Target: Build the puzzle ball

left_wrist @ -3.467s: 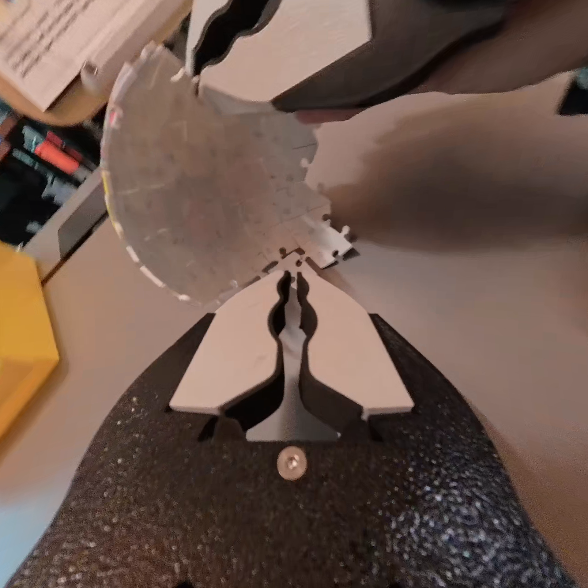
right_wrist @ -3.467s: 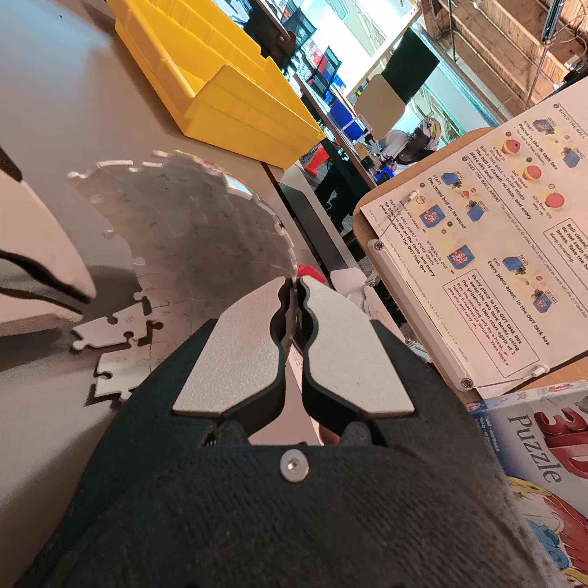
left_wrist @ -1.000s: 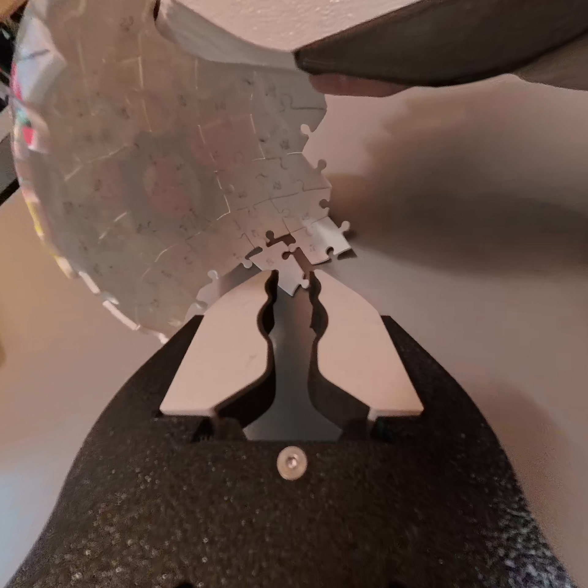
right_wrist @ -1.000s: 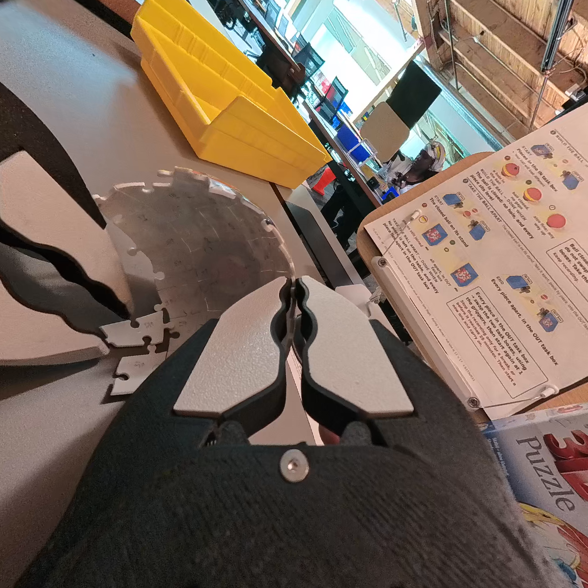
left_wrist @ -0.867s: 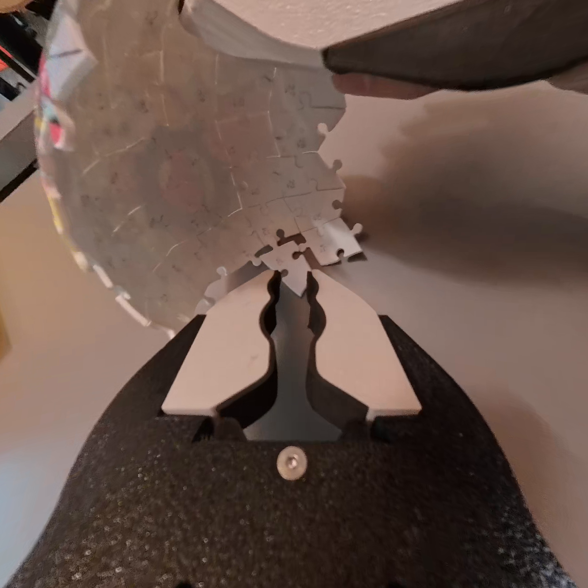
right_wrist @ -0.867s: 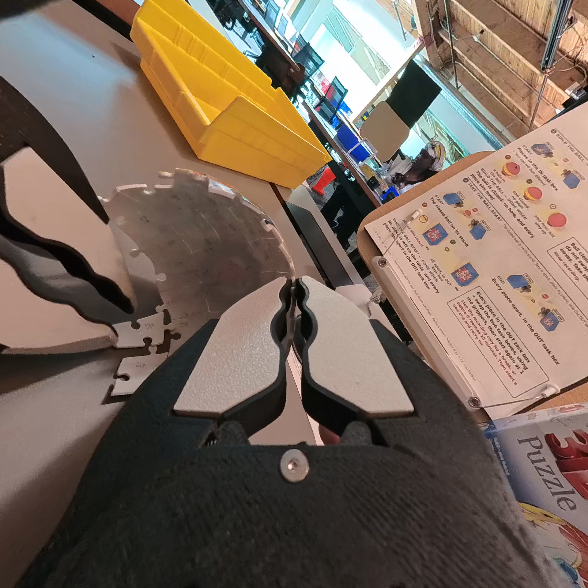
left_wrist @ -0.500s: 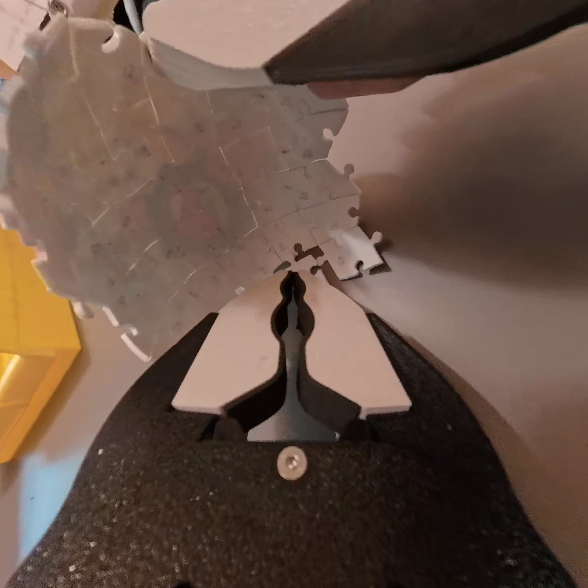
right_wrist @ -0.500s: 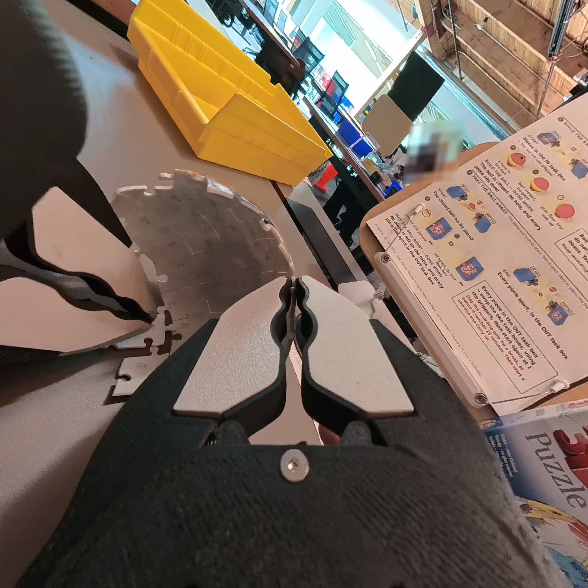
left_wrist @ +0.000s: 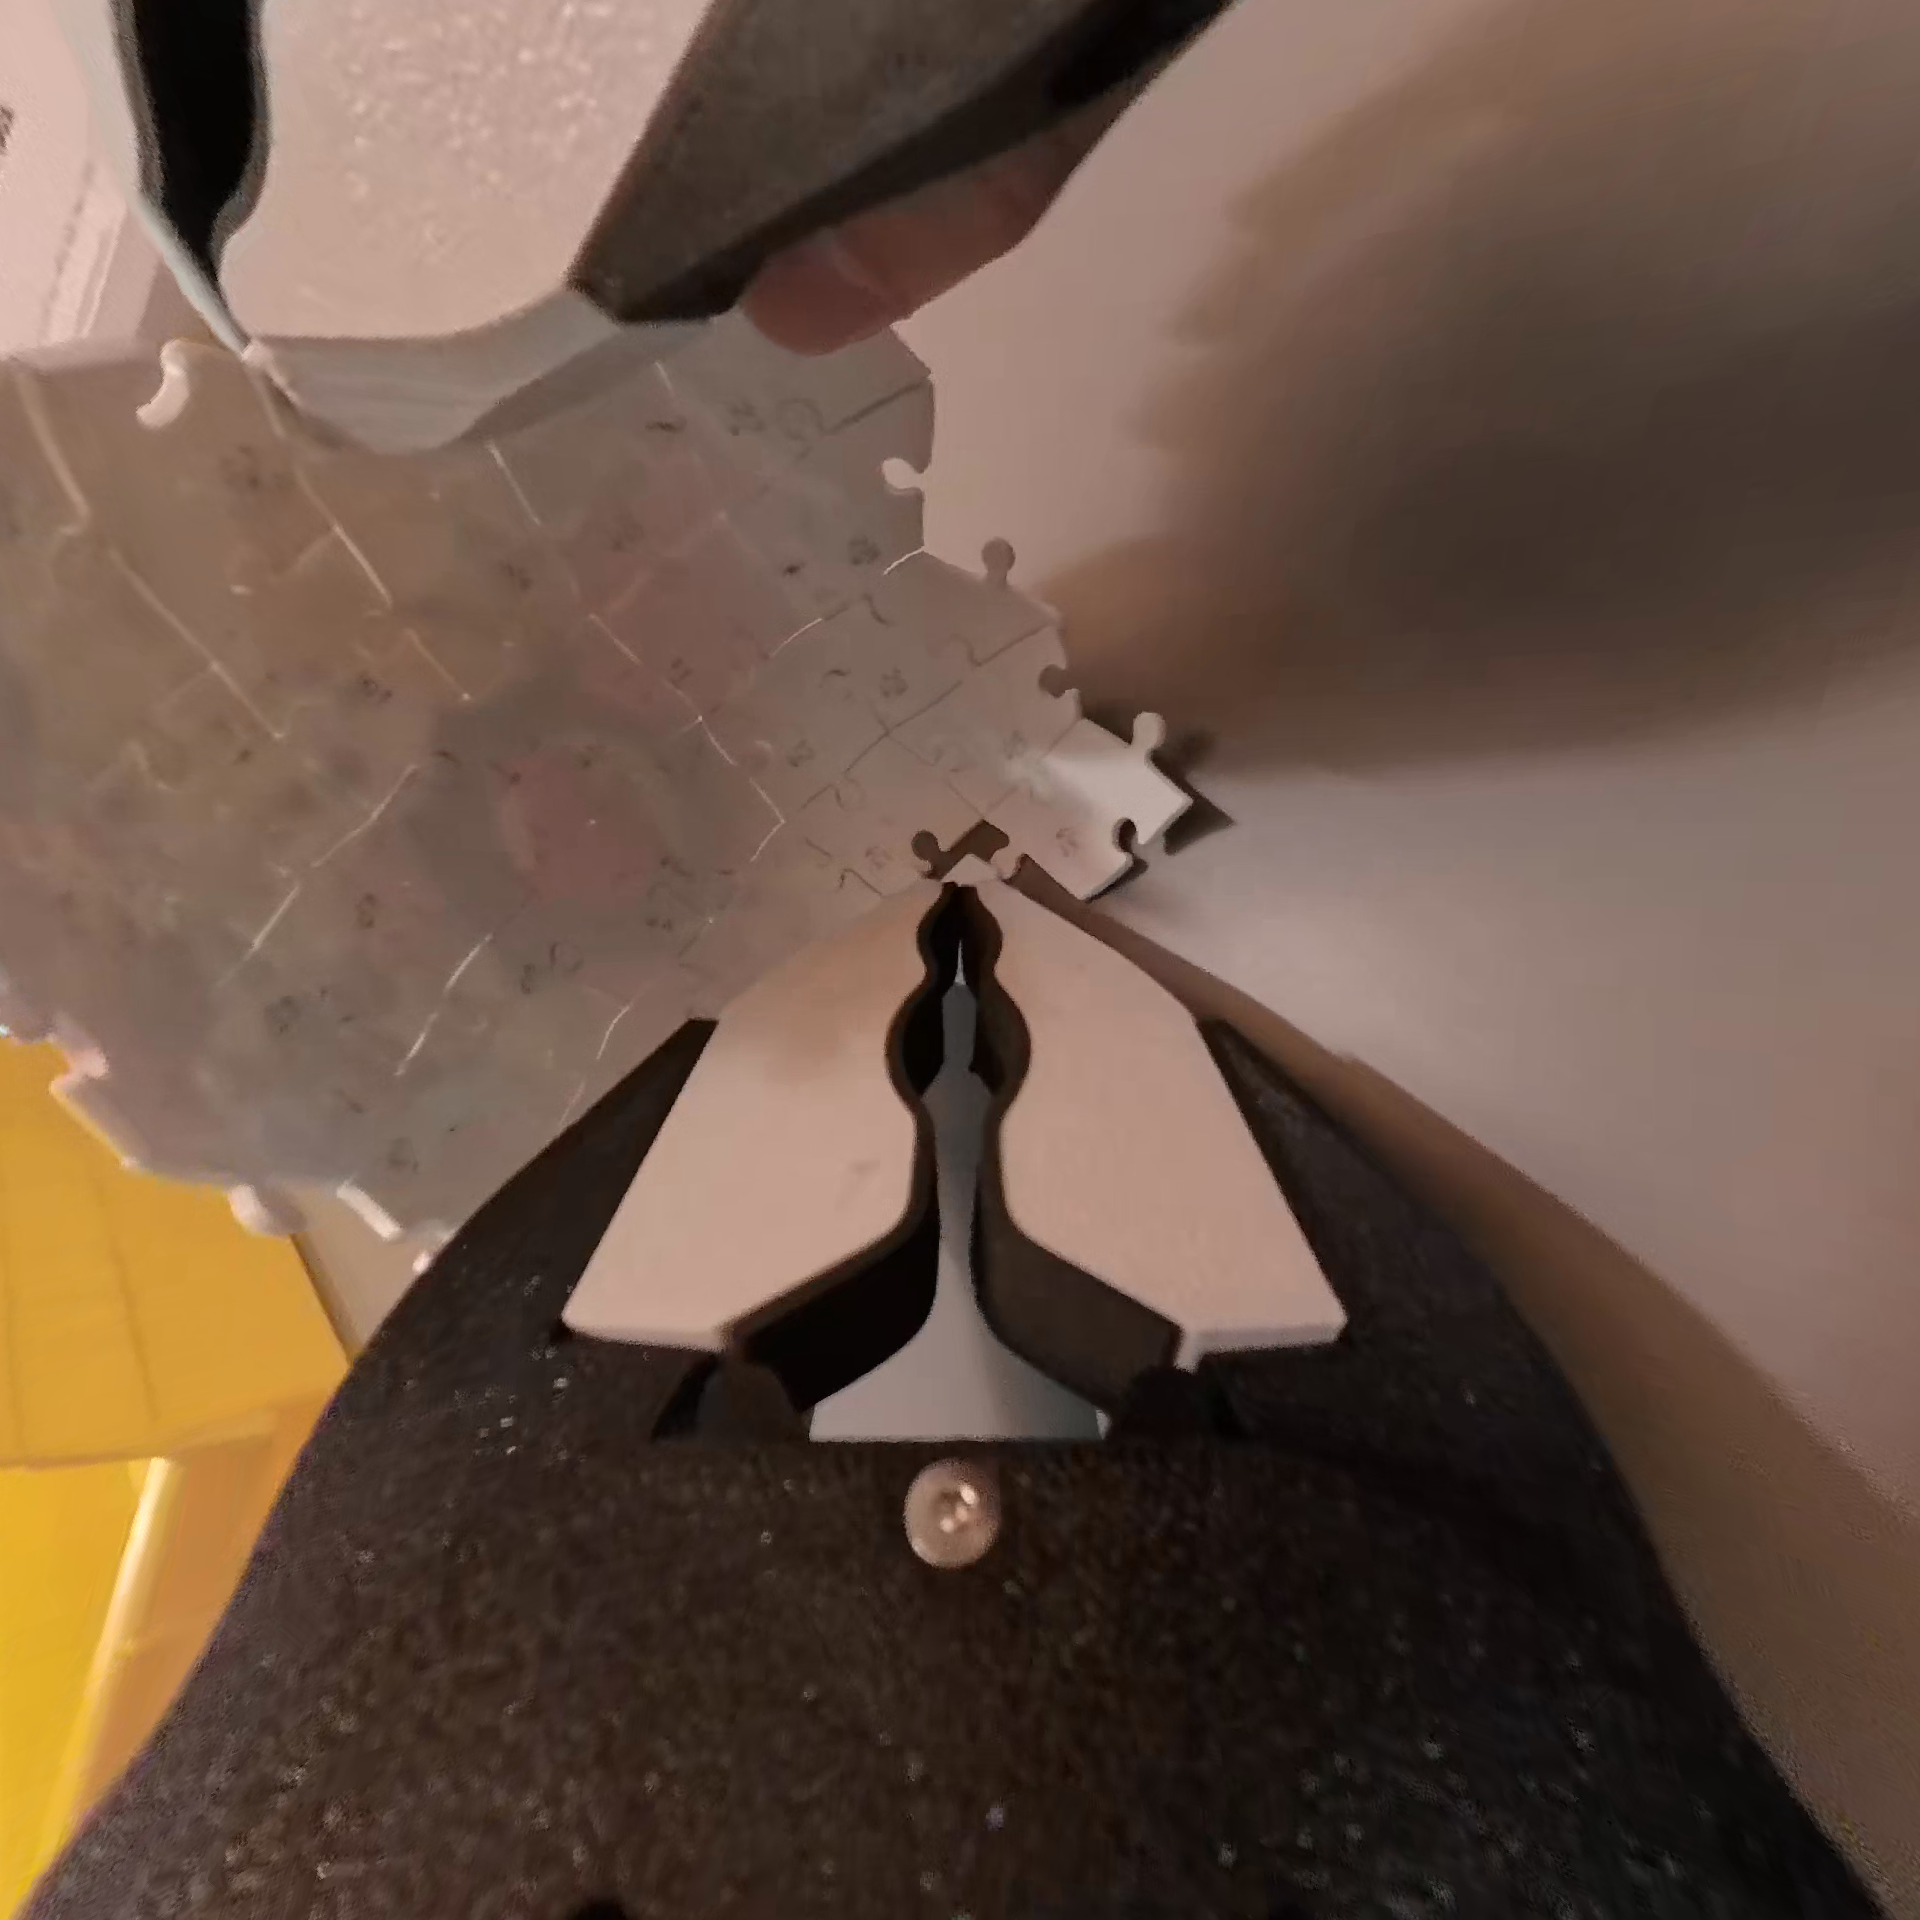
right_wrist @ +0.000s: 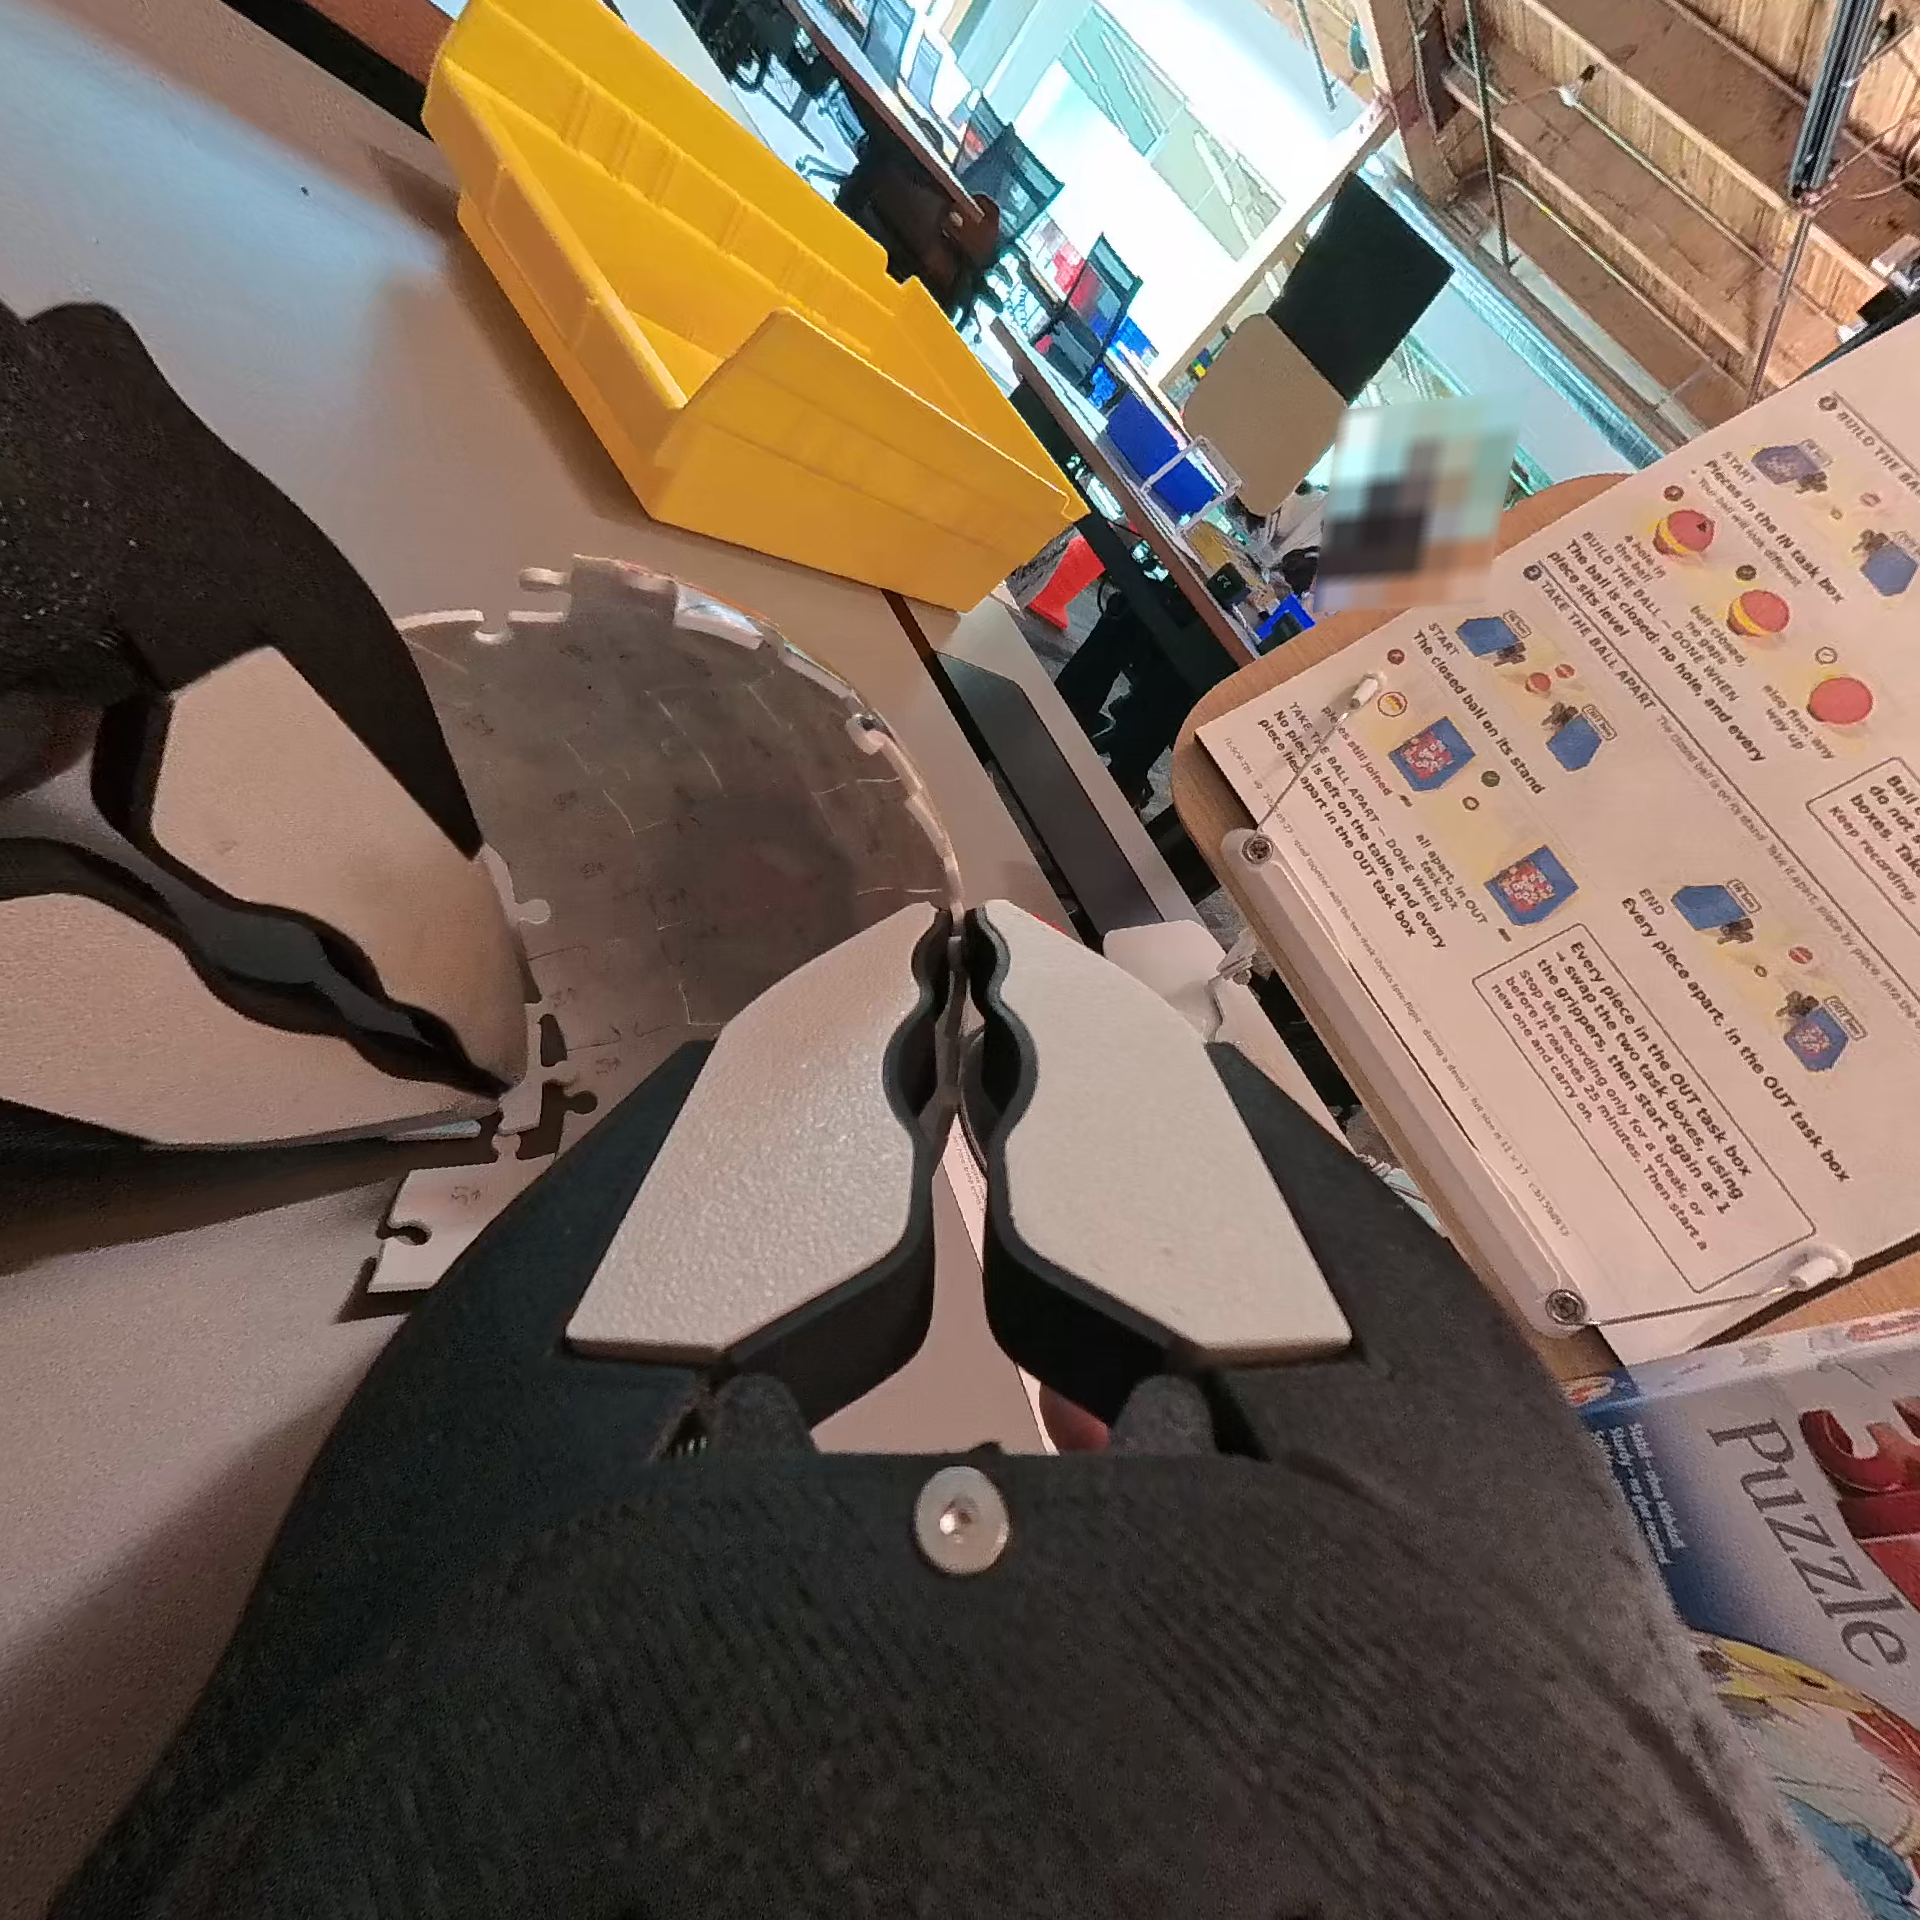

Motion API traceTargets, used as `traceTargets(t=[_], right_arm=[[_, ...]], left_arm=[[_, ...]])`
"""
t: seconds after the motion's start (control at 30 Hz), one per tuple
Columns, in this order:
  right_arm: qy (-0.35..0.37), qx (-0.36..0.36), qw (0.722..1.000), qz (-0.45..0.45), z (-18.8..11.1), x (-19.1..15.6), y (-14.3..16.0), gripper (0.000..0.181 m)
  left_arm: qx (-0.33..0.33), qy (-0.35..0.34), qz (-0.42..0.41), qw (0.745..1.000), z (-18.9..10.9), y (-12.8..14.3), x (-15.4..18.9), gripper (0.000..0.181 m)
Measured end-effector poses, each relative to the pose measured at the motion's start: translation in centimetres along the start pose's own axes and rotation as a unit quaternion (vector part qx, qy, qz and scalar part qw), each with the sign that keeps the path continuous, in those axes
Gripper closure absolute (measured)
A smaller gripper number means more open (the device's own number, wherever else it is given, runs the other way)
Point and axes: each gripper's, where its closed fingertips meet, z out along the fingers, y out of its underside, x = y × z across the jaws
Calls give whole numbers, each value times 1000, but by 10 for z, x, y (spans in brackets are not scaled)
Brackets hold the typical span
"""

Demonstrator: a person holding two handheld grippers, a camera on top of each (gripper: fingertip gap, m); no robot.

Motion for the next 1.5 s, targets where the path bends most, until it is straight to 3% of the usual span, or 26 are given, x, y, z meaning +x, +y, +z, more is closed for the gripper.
traceTargets(t=[0.1, 0.2, 0.27, 0.4, 0.5, 0.8, 1.13, 1.27, 1.4, 1.5], right_arm=[[1, -1, 1000, 0, 0, 0, 1, 178], [1, -3, 1000, -7, 0, 0, 0, 178], [3, -5, 1000, -13, 0, 0, 0, 178], [4, -4, 1000, -16, 0, -1, -2, 178], [3, -4, 1000, -16, 0, -1, -2, 178], [1, -2, 1000, -16, 0, -2, -3, 178], [1, 0, 1000, -11, 0, -1, -2, 178], [0, 1, 1000, -11, 0, -1, -2, 178], [0, 0, 1000, -11, 0, -1, -2, 178], [0, 0, 1000, -12, 0, -1, -2, 178]], left_arm=[[-19, -48, 18, 998, -6, 7, -6, 181], [-56, -108, -22, 992, -16, 19, -7, 181], [-62, -98, -77, 990, -22, 15, 1, 179], [-86, -66, -221, 969, -23, 14, 8, 156], [-96, -55, -286, 952, -19, 15, 8, 156], [-118, -25, -305, 945, -15, 5, 17, 143], [-115, -10, -263, 958, -8, 2, 16, 149], [-129, -46, -243, 960, -15, 15, 6, 143], [-156, -88, -242, 954, -21, 28, -1, 151], [-141, -68, -259, 953, -20, 19, 8, 145]])
